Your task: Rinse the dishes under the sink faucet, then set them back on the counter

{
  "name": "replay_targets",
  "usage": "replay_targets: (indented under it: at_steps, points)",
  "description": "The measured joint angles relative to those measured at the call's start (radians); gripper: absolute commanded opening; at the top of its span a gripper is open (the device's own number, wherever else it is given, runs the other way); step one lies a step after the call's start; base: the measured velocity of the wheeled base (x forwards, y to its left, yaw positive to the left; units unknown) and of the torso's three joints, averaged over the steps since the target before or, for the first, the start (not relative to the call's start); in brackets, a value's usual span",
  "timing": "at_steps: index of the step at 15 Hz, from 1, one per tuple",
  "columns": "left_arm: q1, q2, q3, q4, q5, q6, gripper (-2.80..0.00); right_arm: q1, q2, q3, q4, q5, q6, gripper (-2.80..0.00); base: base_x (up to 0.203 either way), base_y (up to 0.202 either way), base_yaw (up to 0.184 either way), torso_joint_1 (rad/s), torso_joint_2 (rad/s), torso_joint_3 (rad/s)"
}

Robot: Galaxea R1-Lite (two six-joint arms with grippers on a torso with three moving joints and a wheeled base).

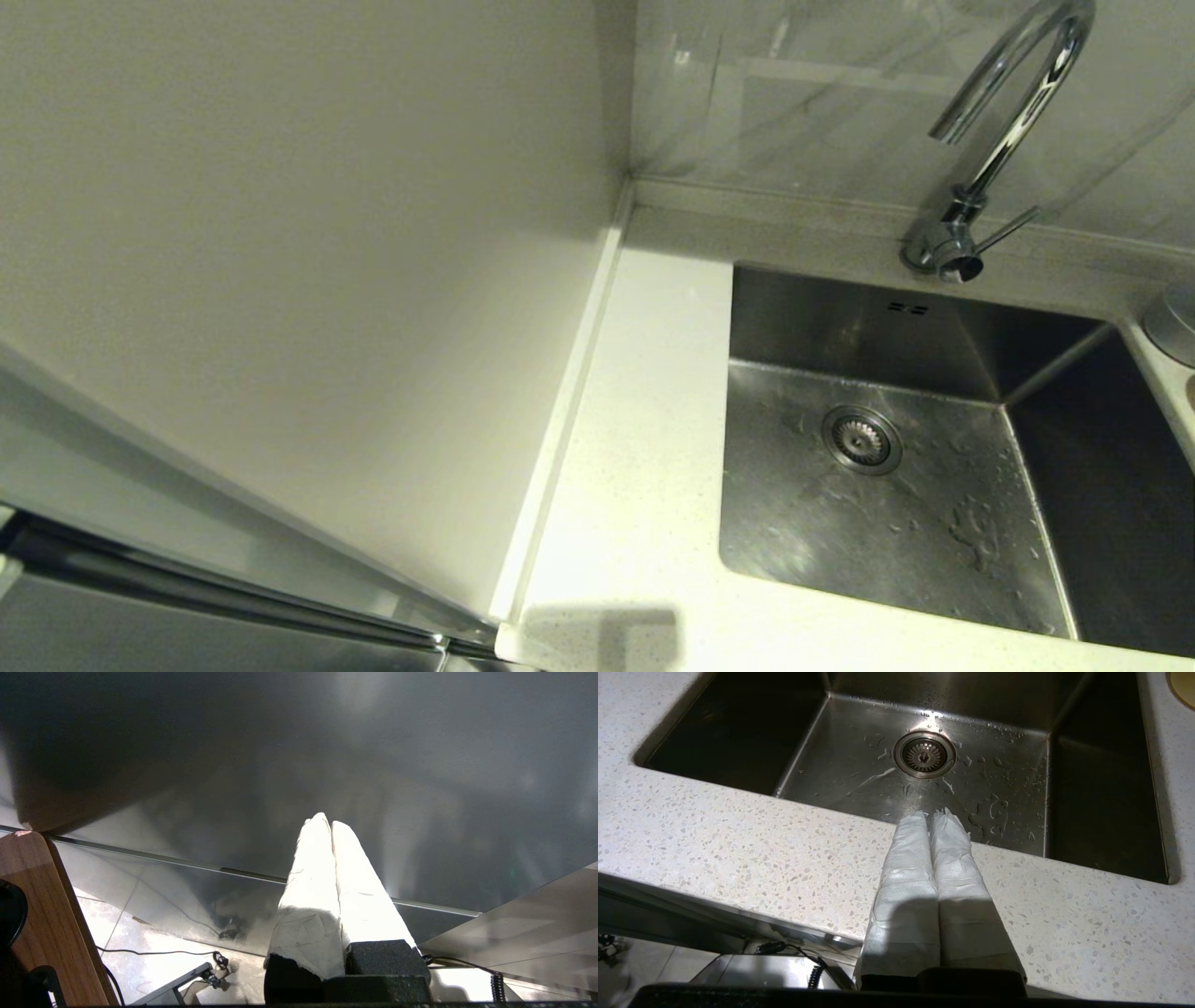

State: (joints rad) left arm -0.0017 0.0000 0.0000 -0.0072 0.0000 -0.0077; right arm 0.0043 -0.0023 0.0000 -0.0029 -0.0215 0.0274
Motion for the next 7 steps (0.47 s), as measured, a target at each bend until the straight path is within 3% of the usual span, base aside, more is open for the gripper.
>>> replay_targets:
  at_steps: [7]
  points:
    - [0.000,0.000,0.000,0.000,0.000,0.001,-2.80,0.000,0.000,0.000,0.000,0.000,0.000,-2.80,0.000,0.000,0.000,0.000,0.00,0.000]
